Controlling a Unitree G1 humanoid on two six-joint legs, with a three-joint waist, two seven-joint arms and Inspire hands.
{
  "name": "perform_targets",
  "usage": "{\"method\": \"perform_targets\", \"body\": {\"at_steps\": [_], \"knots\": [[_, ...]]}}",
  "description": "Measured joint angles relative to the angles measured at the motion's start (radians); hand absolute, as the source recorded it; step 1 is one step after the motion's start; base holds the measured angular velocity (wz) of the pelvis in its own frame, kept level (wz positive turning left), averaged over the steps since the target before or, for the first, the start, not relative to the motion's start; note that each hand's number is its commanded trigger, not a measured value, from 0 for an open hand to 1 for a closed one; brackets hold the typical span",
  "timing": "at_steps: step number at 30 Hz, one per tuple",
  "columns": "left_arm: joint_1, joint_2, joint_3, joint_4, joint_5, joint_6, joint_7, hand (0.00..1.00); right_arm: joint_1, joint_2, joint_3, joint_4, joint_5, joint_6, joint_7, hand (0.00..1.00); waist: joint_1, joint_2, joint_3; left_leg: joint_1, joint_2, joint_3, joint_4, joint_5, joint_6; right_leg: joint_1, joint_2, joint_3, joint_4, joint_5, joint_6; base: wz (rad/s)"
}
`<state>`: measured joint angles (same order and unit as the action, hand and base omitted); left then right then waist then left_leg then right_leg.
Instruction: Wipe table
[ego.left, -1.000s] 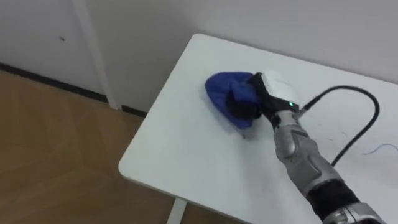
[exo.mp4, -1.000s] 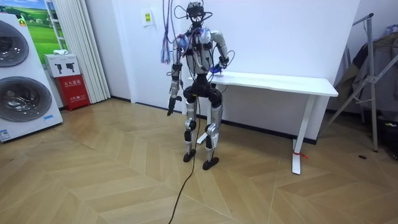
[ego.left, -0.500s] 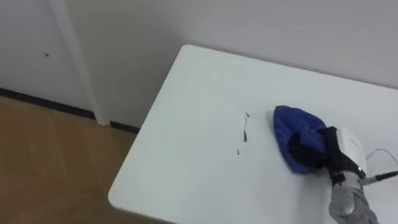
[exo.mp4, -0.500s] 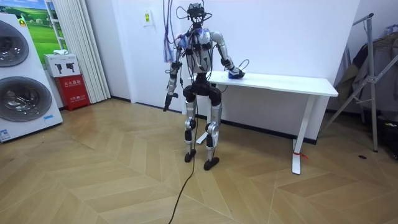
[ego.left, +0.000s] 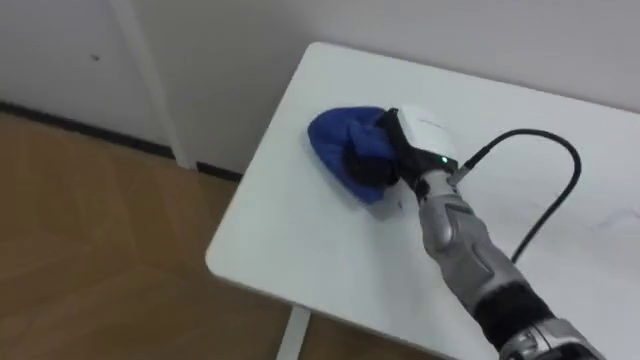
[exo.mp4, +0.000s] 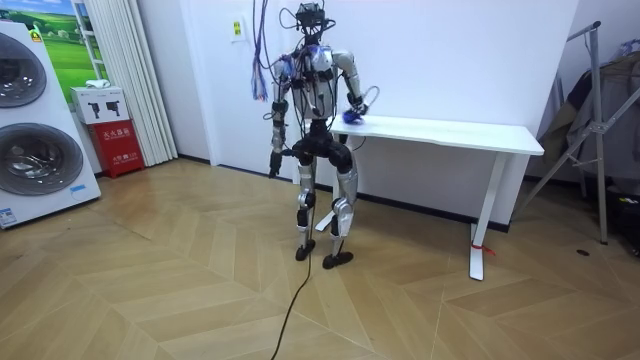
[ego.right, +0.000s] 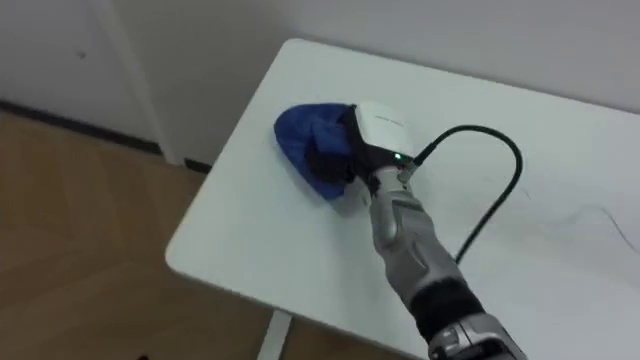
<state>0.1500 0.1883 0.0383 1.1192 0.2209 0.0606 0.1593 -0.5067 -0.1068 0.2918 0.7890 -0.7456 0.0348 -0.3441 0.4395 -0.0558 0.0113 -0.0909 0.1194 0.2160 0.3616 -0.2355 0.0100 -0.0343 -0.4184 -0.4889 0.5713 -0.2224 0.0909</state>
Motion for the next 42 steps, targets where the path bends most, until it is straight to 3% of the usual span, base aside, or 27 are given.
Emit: {"method": "perform_targets", "body": {"at_steps": [2,4,5,7,8,9,10,11,12,13,14,16,17,18,19,20,21,23,26,28,29,31,33,37,40,41,42], "knots": [[-0.003,0.019,0.000,0.000,0.001,0.000,0.000,0.00,0.025,-0.023,-0.011,0.025,0.004,0.000,-0.026,1.00,-0.006,0.002,0.0012,-0.045,0.021,-0.048,0.035,-0.001,-0.018,0.017,-0.036,0.040,-0.049,0.022,0.011,0.57],[-0.005,0.060,0.000,0.000,0.001,0.000,-0.005,0.00,0.110,-0.037,-0.053,0.003,0.041,-0.028,-0.068,1.00,-0.062,0.001,0.0008,-0.085,0.053,-0.130,0.077,-0.004,-0.059,0.055,-0.039,0.074,-0.151,0.068,0.021,0.78],[-0.006,0.072,0.000,-0.002,0.001,0.000,-0.008,0.00,0.124,-0.038,-0.063,0.000,0.042,-0.037,-0.072,1.00,-0.086,-0.001,-0.0005,-0.097,0.062,-0.150,0.085,-0.002,-0.072,0.064,-0.032,0.078,-0.180,0.087,0.019,0.83],[-0.017,0.116,0.003,-0.013,0.000,-0.001,-0.017,0.00,0.201,-0.062,-0.095,-0.038,0.042,-0.069,-0.080,1.00,-0.146,-0.010,-0.0044,-0.106,0.106,-0.221,0.087,0.015,-0.140,0.090,0.023,0.078,-0.285,0.138,0.032,0.57],[-0.019,0.123,0.010,-0.021,-0.001,-0.001,-0.016,0.00,0.217,-0.070,-0.096,-0.052,0.042,-0.070,-0.080,1.00,-0.149,-0.014,-0.0069,-0.103,0.124,-0.226,0.085,0.020,-0.160,0.089,0.043,0.077,-0.297,0.140,0.036,0.13],[-0.016,0.138,0.021,-0.025,-0.022,-0.008,-0.013,0.00,0.225,-0.086,-0.096,-0.060,0.042,-0.072,-0.075,1.00,-0.157,-0.019,-0.0022,-0.092,0.156,-0.228,0.083,0.028,-0.205,0.075,0.073,0.066,-0.271,0.113,0.089,-0.22],[-0.010,0.119,0.028,-0.025,-0.035,-0.020,-0.011,0.00,0.226,-0.113,-0.096,-0.063,0.036,-0.067,-0.060,1.00,-0.157,0.015,-0.0149,-0.081,0.222,-0.225,0.080,0.043,-0.235,0.051,0.118,0.056,-0.195,0.059,0.095,-0.22],[-0.007,0.109,0.028,-0.027,-0.034,-0.026,-0.012,0.00,0.229,-0.126,-0.097,-0.064,0.035,-0.060,-0.055,1.00,-0.165,0.011,-0.0114,-0.073,0.245,-0.209,0.070,0.056,-0.218,0.035,0.128,0.047,-0.164,0.022,0.084,-0.20],[-0.004,0.084,0.029,-0.035,-0.034,-0.033,-0.013,0.00,0.234,-0.150,-0.110,-0.065,0.035,-0.050,-0.039,1.00,-0.169,0.023,-0.0181,-0.056,0.273,-0.166,0.050,0.087,-0.179,0.010,0.145,0.048,-0.111,-0.022,0.053,-0.03],[0.002,0.062,0.026,-0.040,-0.034,-0.039,-0.015,0.00,0.233,-0.166,-0.118,-0.076,0.029,-0.028,-0.022,1.00,-0.171,0.021,-0.0165,-0.059,0.262,-0.129,0.083,0.091,-0.175,-0.005,0.159,0.050,-0.085,-0.047,0.025,-0.04],[0.006,0.054,0.025,-0.040,-0.033,-0.038,-0.016,0.00,0.233,-0.169,-0.117,-0.085,0.027,-0.015,-0.017,1.00,-0.172,0.013,-0.0113,-0.066,0.253,-0.112,0.112,0.090,-0.172,-0.007,0.167,0.049,-0.082,-0.053,0.015,0.00],[0.021,0.045,0.026,-0.040,-0.030,-0.026,-0.015,0.00,0.224,-0.170,-0.114,-0.155,0.029,0.014,0.020,1.00,-0.163,0.000,0.0011,-0.129,0.199,-0.075,0.237,0.051,-0.113,-0.018,0.203,0.071,-0.073,-0.066,-0.016,-0.03],[0.023,0.041,0.027,-0.040,-0.030,-0.017,-0.015,0.00,0.215,-0.170,-0.108,-0.176,0.028,0.020,0.027,1.00,-0.156,0.000,0.0052,-0.143,0.176,-0.076,0.253,0.035,-0.102,-0.024,0.211,0.082,-0.073,-0.066,-0.023,-0.22],[0.029,0.030,0.026,-0.040,-0.032,-0.003,-0.017,0.00,0.181,-0.166,-0.092,-0.196,0.025,0.023,0.038,1.00,-0.138,0.009,0.0130,-0.150,0.120,-0.076,0.253,-0.002,-0.089,-0.037,0.233,0.120,-0.076,-0.068,-0.030,-0.31],[0.033,0.023,0.026,-0.042,-0.033,0.005,-0.019,0.00,0.160,-0.164,-0.077,-0.203,0.025,0.026,0.042,1.00,-0.127,0.015,0.0174,-0.150,0.091,-0.076,0.246,-0.019,-0.080,-0.042,0.242,0.132,-0.080,-0.066,-0.035,-0.51],[0.045,0.017,0.027,-0.049,-0.032,0.014,-0.024,0.00,0.136,-0.152,-0.062,-0.224,0.010,0.027,0.042,1.00,-0.104,0.027,0.0170,-0.143,0.044,-0.078,0.208,-0.031,-0.066,-0.056,0.265,0.153,-0.109,-0.057,-0.039,-0.76],[0.067,0.017,0.033,-0.075,-0.035,0.026,-0.024,0.00,0.120,-0.127,-0.052,-0.229,-0.021,0.022,0.042,1.00,-0.070,0.031,0.0153,-0.118,0.030,-0.081,0.163,-0.026,-0.065,-0.064,0.286,0.184,-0.146,-0.038,-0.042,-0.89],[0.099,0.017,0.039,-0.105,-0.079,0.028,-0.024,0.00,0.116,-0.116,-0.036,-0.234,-0.037,-0.011,0.041,1.00,-0.059,0.032,0.0129,-0.088,0.020,-0.073,0.094,-0.005,-0.066,-0.049,0.303,0.194,-0.207,-0.003,-0.041,-0.43],[0.125,0.015,0.059,-0.107,-0.111,0.029,-0.018,0.00,0.205,-0.117,-0.043,-0.195,-0.020,-0.035,0.005,1.00,-0.095,0.037,0.0077,-0.025,-0.015,-0.071,-0.014,0.030,-0.059,0.009,0.291,0.183,-0.286,0.024,-0.026,0.18],[0.156,0.004,0.105,-0.121,-0.109,0.032,-0.011,0.00,0.352,-0.113,-0.109,-0.226,0.033,-0.105,-0.070,1.00,-0.190,0.033,0.0028,0.004,-0.042,-0.088,-0.067,0.049,-0.054,0.037,0.272,0.163,-0.308,0.025,-0.017,0.31],[0.162,0.000,0.127,-0.126,-0.106,0.033,-0.010,0.00,0.383,-0.113,-0.131,-0.237,0.035,-0.123,-0.085,1.00,-0.212,0.032,-0.0014,0.009,-0.047,-0.093,-0.074,0.050,-0.053,0.049,0.270,0.153,-0.319,0.027,-0.015,0.37],[0.180,-0.004,0.200,-0.159,-0.084,0.018,0.000,0.00,0.510,-0.112,-0.235,-0.245,0.036,-0.179,-0.141,1.00,-0.300,0.023,-0.0225,0.052,-0.069,-0.121,-0.115,0.055,-0.047,0.114,0.262,0.125,-0.357,0.032,-0.002,0.48],[0.179,-0.003,0.217,-0.183,-0.078,-0.007,0.018,0.00,0.555,-0.113,-0.299,-0.242,0.037,-0.184,-0.157,1.00,-0.314,0.019,-0.0308,0.094,-0.078,-0.124,-0.145,0.056,-0.046,0.145,0.258,0.126,-0.368,0.035,0.003,0.06],[0.150,-0.006,0.207,-0.203,-0.081,-0.040,0.026,0.00,0.558,-0.121,-0.311,-0.237,0.039,-0.145,-0.154,1.00,-0.301,0.008,-0.0285,0.152,-0.079,-0.110,-0.184,0.056,-0.046,0.163,0.257,0.131,-0.370,0.040,0.010,-0.33],[0.127,-0.013,0.178,-0.195,-0.091,-0.035,0.027,0.00,0.483,-0.125,-0.231,-0.259,0.037,-0.059,-0.113,1.00,-0.272,0.010,-0.0209,0.164,-0.079,-0.108,-0.198,0.056,-0.046,0.153,0.257,0.140,-0.370,0.040,0.011,-0.44],[0.121,-0.014,0.166,-0.190,-0.089,-0.036,0.028,0.00,0.430,-0.122,-0.191,-0.261,0.026,-0.023,-0.087,1.00,-0.245,0.013,-0.0076,0.165,-0.076,-0.110,-0.199,0.056,-0.047,0.150,0.260,0.134,-0.373,0.040,0.011,-0.53],[0.111,-0.016,0.156,-0.170,-0.087,-0.035,0.028,0.00,0.372,-0.109,-0.143,-0.261,-0.014,0.008,-0.062,1.00,-0.230,0.010,-0.0085,0.158,-0.073,-0.117,-0.198,0.056,-0.048,0.139,0.263,0.130,-0.374,0.042,0.007,-0.39]]}}
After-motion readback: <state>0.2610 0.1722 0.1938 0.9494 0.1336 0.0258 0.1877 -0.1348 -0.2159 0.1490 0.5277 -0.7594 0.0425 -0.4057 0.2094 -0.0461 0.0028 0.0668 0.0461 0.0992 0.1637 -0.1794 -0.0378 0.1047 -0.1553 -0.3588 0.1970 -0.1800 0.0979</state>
